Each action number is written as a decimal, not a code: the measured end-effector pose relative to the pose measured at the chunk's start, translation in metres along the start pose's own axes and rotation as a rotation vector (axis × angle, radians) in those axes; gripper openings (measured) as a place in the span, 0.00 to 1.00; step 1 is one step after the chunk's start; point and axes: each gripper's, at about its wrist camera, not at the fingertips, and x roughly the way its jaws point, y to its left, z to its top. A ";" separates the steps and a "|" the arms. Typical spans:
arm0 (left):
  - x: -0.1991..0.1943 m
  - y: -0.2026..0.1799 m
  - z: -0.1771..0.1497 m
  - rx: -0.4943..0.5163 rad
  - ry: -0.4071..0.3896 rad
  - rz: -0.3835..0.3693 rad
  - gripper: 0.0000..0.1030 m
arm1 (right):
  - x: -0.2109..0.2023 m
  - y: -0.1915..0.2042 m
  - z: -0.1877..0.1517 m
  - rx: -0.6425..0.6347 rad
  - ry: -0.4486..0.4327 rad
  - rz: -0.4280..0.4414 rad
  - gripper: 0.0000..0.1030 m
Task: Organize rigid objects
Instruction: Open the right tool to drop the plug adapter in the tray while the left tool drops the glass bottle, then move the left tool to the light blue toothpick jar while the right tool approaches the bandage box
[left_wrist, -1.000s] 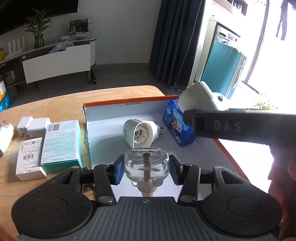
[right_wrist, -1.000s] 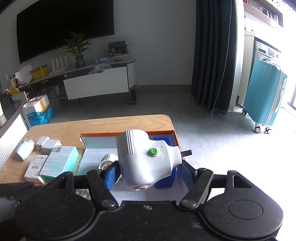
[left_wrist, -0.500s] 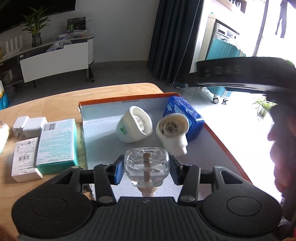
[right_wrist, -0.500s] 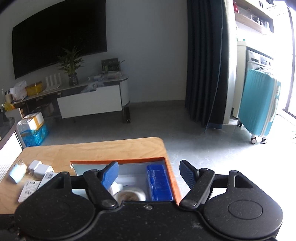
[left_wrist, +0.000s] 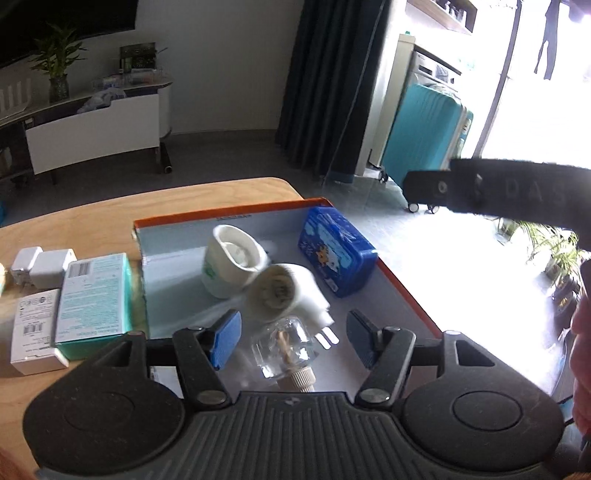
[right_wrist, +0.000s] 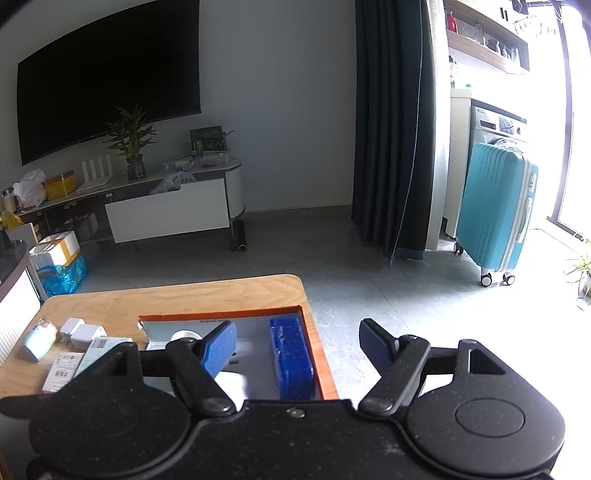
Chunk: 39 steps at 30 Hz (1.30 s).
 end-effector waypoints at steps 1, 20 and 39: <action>-0.002 0.003 0.001 -0.008 0.000 0.006 0.63 | -0.002 0.002 0.000 0.000 -0.002 0.005 0.85; -0.039 0.061 0.003 -0.097 -0.028 0.141 0.76 | -0.009 0.046 -0.006 -0.039 0.025 0.058 0.86; -0.056 0.109 -0.014 -0.190 -0.032 0.221 0.82 | 0.002 0.096 -0.018 -0.094 0.083 0.137 0.87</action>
